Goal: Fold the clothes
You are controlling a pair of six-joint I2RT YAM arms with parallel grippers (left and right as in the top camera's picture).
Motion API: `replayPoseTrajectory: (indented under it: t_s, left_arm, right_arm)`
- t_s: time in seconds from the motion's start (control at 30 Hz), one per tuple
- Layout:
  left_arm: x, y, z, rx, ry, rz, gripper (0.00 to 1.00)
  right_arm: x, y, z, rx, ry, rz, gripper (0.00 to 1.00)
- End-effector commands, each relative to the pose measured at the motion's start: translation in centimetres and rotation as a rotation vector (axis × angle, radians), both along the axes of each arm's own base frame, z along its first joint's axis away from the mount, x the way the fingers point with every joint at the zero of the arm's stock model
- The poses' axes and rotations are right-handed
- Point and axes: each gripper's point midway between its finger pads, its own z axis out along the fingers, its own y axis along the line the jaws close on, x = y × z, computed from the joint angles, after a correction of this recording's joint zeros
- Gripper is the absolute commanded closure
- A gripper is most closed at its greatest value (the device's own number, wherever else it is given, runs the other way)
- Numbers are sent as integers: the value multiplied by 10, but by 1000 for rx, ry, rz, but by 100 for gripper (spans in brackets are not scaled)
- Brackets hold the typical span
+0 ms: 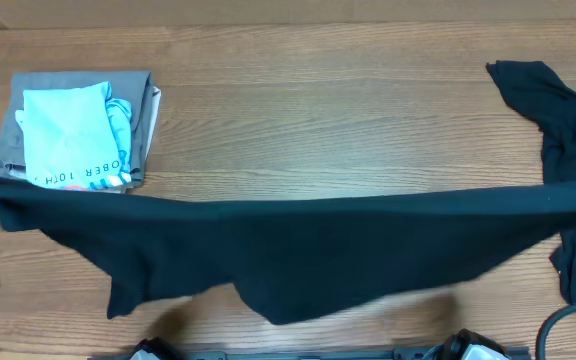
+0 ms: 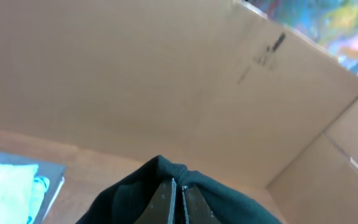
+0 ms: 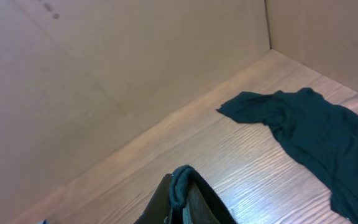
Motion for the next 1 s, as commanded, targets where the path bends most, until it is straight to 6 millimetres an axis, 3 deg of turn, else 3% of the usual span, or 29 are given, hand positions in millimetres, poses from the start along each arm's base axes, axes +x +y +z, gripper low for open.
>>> replayPoseTrajectory:
  t_s: [0.0,0.3,0.53,0.7,0.97]
  left_arm:
    - [-16,34,18,-36,-93,117,96]
    - [-35,51,34,-81,-180,125,96]
    - [-29,49,7,-65,-71,139,96]
    - [-5,30,-10,-6,30,142,96]
    - [70,-11,-71,183,298,280,96]
  right_arm:
    - [-2,-3,5,-4,-20,-23,96]
    - [-4,-2,6,4,-26,-27,96]
    - [-5,-6,5,-6,-22,-52,96]
    - [1,-14,2,-7,1,-77,96]
    - [56,-40,-33,64,170,-73,96]
